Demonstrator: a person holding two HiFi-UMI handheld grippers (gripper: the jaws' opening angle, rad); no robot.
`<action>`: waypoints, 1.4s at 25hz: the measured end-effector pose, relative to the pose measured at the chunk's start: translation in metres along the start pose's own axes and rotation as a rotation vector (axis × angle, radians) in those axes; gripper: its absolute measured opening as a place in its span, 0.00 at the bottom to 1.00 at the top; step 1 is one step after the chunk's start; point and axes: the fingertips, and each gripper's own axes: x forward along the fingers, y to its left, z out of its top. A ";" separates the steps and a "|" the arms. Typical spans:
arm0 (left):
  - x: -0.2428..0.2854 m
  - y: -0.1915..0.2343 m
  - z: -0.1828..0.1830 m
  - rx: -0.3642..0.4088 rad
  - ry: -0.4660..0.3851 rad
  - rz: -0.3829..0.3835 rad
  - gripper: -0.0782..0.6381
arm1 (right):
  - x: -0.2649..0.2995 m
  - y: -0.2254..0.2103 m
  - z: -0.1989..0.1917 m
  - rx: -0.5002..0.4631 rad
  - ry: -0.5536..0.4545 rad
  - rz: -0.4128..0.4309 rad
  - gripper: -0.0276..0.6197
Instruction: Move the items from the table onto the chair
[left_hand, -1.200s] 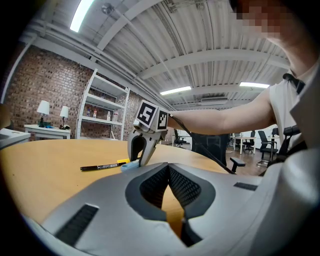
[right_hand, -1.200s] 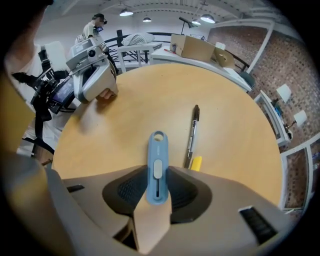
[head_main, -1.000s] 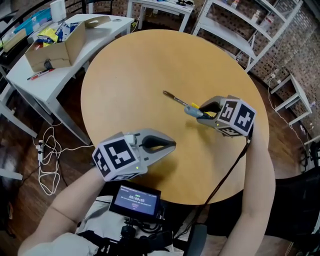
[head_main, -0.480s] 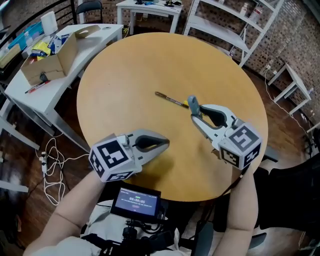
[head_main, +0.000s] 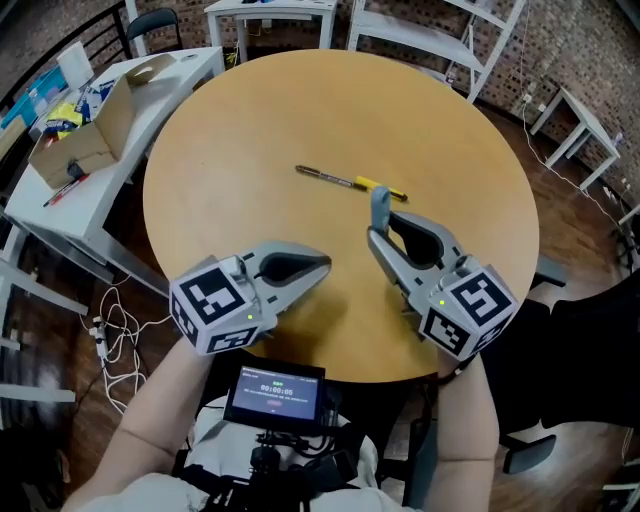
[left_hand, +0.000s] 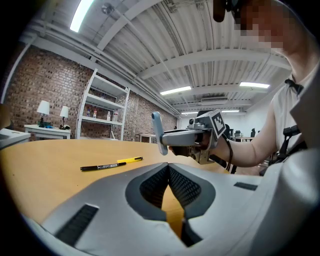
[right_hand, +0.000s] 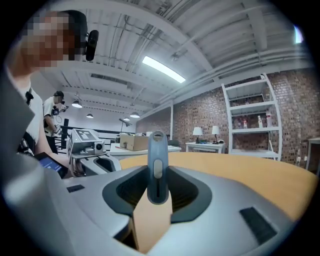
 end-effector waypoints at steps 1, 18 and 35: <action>-0.001 0.000 -0.001 -0.001 0.001 0.002 0.12 | 0.000 0.001 0.000 0.003 -0.004 -0.001 0.25; 0.022 -0.013 0.002 -0.005 0.007 -0.028 0.12 | -0.053 -0.029 0.002 0.005 -0.055 -0.138 0.26; 0.112 -0.080 0.019 0.011 0.028 -0.173 0.12 | -0.281 -0.123 -0.015 0.028 -0.094 -0.601 0.25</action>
